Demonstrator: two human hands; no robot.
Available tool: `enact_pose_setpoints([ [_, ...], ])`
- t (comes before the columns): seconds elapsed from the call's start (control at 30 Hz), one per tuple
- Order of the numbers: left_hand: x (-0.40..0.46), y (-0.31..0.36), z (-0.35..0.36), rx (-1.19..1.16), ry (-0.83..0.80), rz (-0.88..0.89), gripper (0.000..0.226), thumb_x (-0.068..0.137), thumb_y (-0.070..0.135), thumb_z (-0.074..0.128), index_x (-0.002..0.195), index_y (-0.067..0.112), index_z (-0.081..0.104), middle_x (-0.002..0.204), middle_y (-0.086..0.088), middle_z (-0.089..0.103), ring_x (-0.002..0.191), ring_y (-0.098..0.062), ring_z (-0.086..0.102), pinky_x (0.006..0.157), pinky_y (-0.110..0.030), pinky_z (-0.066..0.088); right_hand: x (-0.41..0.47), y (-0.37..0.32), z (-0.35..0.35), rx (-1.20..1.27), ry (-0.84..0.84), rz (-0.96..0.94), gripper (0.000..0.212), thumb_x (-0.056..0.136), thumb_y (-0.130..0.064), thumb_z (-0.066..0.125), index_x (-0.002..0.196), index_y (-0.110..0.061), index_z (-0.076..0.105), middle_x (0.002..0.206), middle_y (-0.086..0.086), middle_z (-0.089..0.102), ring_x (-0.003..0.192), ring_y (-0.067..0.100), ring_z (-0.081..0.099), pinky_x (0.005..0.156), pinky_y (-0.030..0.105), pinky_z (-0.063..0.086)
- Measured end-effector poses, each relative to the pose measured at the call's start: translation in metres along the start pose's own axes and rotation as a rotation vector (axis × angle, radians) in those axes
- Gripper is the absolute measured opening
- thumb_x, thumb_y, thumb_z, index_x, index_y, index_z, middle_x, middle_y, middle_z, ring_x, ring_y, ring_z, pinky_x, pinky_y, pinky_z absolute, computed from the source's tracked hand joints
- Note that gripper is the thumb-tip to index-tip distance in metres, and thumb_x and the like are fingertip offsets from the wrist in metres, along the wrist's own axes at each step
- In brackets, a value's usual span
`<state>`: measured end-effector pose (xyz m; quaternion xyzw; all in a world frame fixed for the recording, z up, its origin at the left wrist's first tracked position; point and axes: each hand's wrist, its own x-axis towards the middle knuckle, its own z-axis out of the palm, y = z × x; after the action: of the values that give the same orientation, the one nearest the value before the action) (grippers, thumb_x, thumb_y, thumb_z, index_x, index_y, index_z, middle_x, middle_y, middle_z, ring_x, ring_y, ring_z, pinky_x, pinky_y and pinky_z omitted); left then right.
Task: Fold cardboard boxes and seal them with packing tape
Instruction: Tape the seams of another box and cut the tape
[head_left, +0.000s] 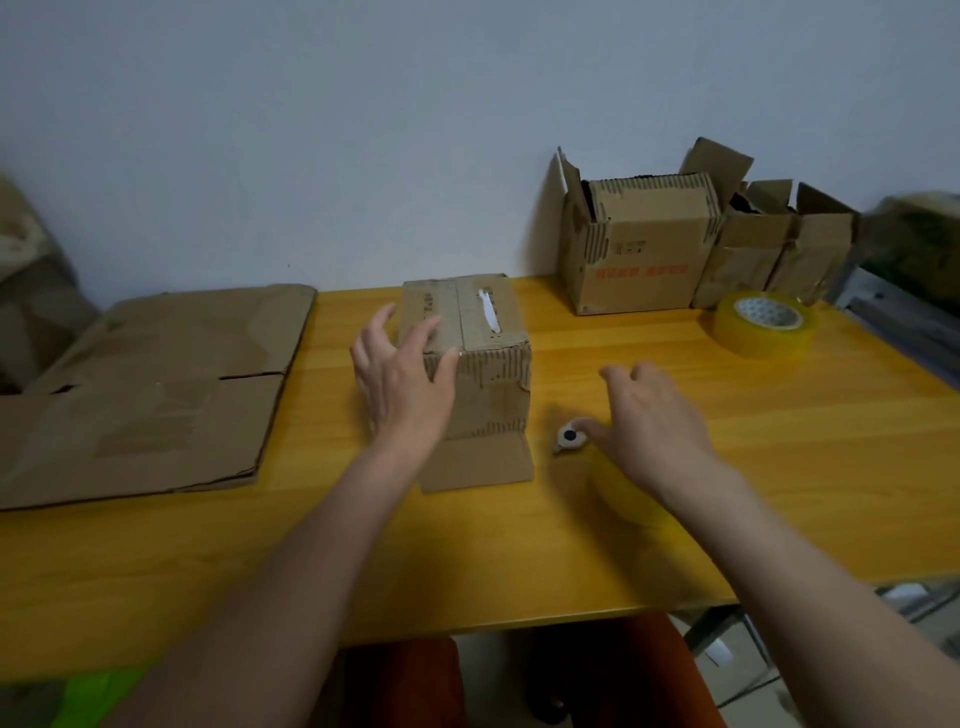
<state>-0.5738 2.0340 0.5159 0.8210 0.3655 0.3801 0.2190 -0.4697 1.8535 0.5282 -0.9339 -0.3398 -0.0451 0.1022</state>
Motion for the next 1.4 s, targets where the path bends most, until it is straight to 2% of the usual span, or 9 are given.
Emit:
enact_pose_setpoints([
  [0.1,0.012,-0.01,-0.003,-0.064,-0.174,-0.06,0.034,0.092,0.039,0.06,0.123,0.024,0.063,0.151,-0.005,0.024,0.139,-0.023,0.024,0.111,-0.037,0.03,0.029,-0.03,-0.008,0.241,0.132,-0.161,0.054,0.091,-0.043,0.058,0.139,-0.026,0.041,0.136,0.007,0.036,0.126,0.024,0.038,0.096,0.036,0.042],
  [0.23,0.007,-0.019,-0.005,-0.131,-0.205,-0.052,0.032,0.09,0.028,0.066,0.122,0.023,0.064,0.147,-0.004,0.028,0.133,-0.022,0.037,0.107,-0.027,0.034,0.064,-0.062,0.005,0.454,-0.114,-0.252,0.056,0.088,-0.038,0.064,0.14,-0.028,0.045,0.155,0.003,0.015,0.142,0.025,0.017,0.116,0.043,0.023],
  [0.37,-0.01,-0.023,-0.019,-0.102,-0.126,-0.009,0.027,0.089,0.027,0.067,0.115,0.02,0.067,0.141,-0.005,0.033,0.128,-0.019,0.039,0.095,-0.016,0.033,0.06,-0.071,0.022,0.553,-0.066,-0.245,0.052,0.081,-0.037,0.071,0.13,-0.028,0.056,0.138,-0.004,0.036,0.125,0.021,0.039,0.106,0.042,0.039],
  [0.67,-0.017,-0.03,-0.006,-0.007,0.032,0.028,0.039,0.064,0.043,0.085,0.091,0.022,0.068,0.127,-0.007,0.042,0.108,-0.014,0.038,0.067,-0.024,0.038,0.051,-0.07,0.03,0.519,0.048,-0.303,0.051,0.071,-0.027,0.08,0.119,-0.029,0.063,0.118,-0.007,0.035,0.114,0.018,0.034,0.1,0.029,0.034],
  [0.83,-0.012,-0.052,-0.016,-0.263,-0.032,0.109,0.032,0.07,0.027,0.083,0.101,0.024,0.074,0.123,0.005,0.039,0.099,0.008,0.038,0.079,-0.005,0.039,0.058,-0.059,0.021,0.562,-0.059,-0.324,0.056,0.073,-0.024,0.079,0.125,-0.031,0.06,0.116,-0.01,0.035,0.114,0.015,0.036,0.106,0.035,0.038],
  [0.93,-0.006,-0.049,-0.015,-0.279,-0.007,0.108,0.024,0.069,0.033,0.083,0.09,0.023,0.076,0.115,0.007,0.043,0.107,-0.001,0.035,0.083,-0.001,0.031,0.055,-0.062,0.022,0.592,-0.059,-0.358,0.05,0.078,-0.034,0.074,0.126,-0.03,0.06,0.111,-0.009,0.035,0.112,0.014,0.037,0.104,0.036,0.039],
  [1.1,0.0,-0.05,-0.015,-0.303,-0.03,0.086,0.018,0.086,0.034,0.067,0.091,0.019,0.077,0.105,0.01,0.057,0.108,-0.009,0.039,0.086,-0.015,0.041,0.054,-0.055,0.018,0.614,-0.085,-0.369,0.036,0.093,-0.047,0.049,0.118,-0.03,0.067,0.115,-0.009,0.039,0.113,0.012,0.035,0.102,0.037,0.038],
  [1.27,-0.004,-0.046,-0.003,-0.139,0.002,0.51,0.035,0.085,0.036,0.062,0.105,0.01,0.074,0.113,-0.004,0.066,0.11,-0.021,0.053,0.093,-0.032,0.047,0.045,-0.063,0.01,0.571,0.004,-0.566,0.057,0.099,-0.047,0.018,0.116,-0.021,0.065,0.111,-0.004,0.06,0.106,0.01,0.047,0.092,0.031,0.041],
  [1.4,-0.001,-0.046,0.006,-0.174,0.037,0.543,0.028,0.084,0.032,0.062,0.094,0.011,0.077,0.094,-0.002,0.069,0.091,-0.012,0.059,0.078,-0.031,0.049,0.056,-0.066,0.01,0.496,-0.153,-0.546,0.051,0.103,-0.039,0.019,0.125,-0.023,0.061,0.126,-0.003,0.062,0.114,0.011,0.053,0.097,0.033,0.044],
])
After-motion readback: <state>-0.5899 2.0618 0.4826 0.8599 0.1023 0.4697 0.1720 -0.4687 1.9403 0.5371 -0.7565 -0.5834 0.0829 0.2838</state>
